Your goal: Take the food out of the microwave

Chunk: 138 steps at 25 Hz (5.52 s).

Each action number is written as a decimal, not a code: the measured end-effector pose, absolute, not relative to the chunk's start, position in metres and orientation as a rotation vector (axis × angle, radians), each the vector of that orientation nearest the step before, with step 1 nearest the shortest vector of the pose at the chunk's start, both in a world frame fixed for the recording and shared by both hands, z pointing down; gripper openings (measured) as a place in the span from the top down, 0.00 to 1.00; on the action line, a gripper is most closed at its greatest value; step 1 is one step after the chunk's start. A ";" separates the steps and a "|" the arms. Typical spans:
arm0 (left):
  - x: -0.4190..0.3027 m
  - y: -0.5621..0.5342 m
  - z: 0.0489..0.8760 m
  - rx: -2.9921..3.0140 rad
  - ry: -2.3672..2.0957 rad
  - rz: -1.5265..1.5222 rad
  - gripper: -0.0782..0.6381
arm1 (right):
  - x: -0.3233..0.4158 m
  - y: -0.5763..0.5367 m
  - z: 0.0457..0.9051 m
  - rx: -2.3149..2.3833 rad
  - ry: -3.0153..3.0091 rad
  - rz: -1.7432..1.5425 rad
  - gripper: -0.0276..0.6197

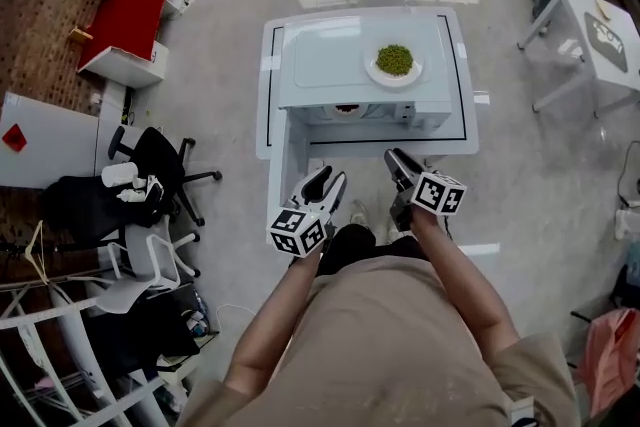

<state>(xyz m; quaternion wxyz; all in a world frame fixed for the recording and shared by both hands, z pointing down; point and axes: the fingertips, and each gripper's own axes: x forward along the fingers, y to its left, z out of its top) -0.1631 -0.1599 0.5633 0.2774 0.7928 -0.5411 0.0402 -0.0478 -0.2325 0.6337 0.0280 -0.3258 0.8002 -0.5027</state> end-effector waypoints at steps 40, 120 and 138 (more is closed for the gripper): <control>-0.206 -0.231 0.621 2.213 -1.294 0.378 0.88 | -0.182 -0.350 0.842 -1.185 1.618 -2.076 0.80; -0.165 -0.110 0.484 2.164 -1.612 -0.033 0.88 | 0.043 -0.160 0.552 -0.671 2.027 -1.979 0.93; -0.143 -0.054 0.479 2.186 -1.665 -0.118 0.88 | 0.169 -0.082 0.522 -0.737 1.983 -1.838 0.93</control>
